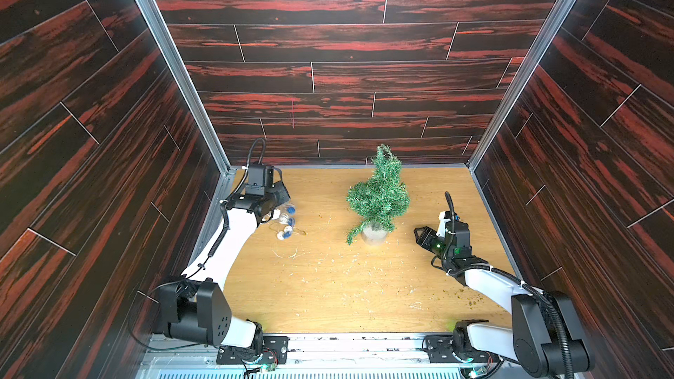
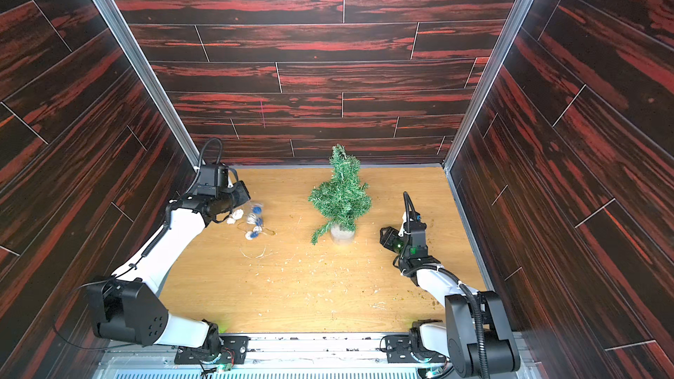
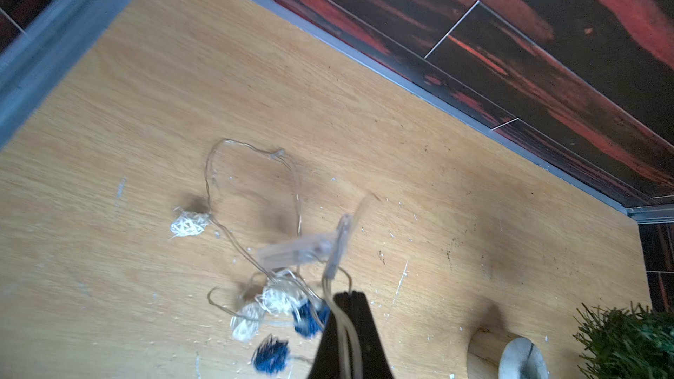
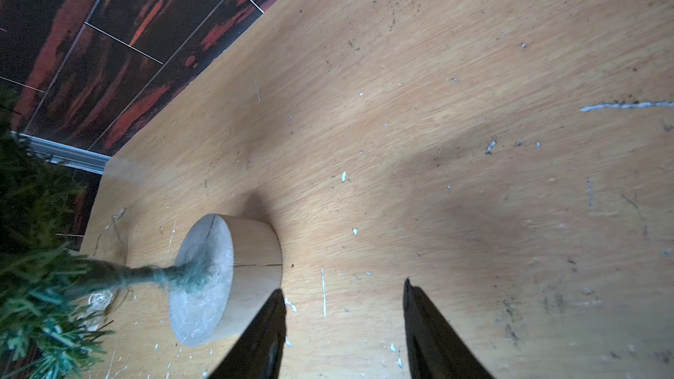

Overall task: Remove string lights from the small christmas tree
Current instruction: Pick up the light string from the center of the board, then place the light string at the center of the board.

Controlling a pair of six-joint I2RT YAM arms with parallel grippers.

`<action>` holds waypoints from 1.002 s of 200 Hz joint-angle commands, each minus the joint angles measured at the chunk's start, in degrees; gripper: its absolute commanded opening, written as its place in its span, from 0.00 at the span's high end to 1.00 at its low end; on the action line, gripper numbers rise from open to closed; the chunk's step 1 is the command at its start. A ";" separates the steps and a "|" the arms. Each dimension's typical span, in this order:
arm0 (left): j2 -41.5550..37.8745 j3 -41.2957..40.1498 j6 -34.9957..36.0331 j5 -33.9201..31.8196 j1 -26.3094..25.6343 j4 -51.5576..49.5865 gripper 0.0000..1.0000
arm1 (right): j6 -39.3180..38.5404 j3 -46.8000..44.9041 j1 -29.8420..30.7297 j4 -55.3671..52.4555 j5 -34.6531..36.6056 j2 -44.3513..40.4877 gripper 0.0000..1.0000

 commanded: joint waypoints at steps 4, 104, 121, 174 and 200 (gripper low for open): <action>2.10 -2.31 -0.23 0.16 -0.54 0.64 1.00 | 0.26 0.48 -0.04 -0.16 -0.25 -1.06 0.45; 7.34 -8.87 1.97 -6.43 -0.80 -0.84 1.00 | 0.45 0.47 -0.10 0.24 -0.29 -0.21 0.45; 8.58 -8.32 2.37 -7.71 -0.79 -1.58 1.00 | 0.55 0.47 -0.11 0.18 -0.50 -0.47 0.45; 10.18 -2.21 4.03 -13.85 -0.75 -10.03 0.71 | 0.56 0.76 -0.10 -0.25 -1.05 0.06 0.45; 8.10 -0.11 4.04 -16.96 -0.80 -13.59 0.52 | 0.41 0.39 -0.15 -0.34 -0.38 -0.34 0.45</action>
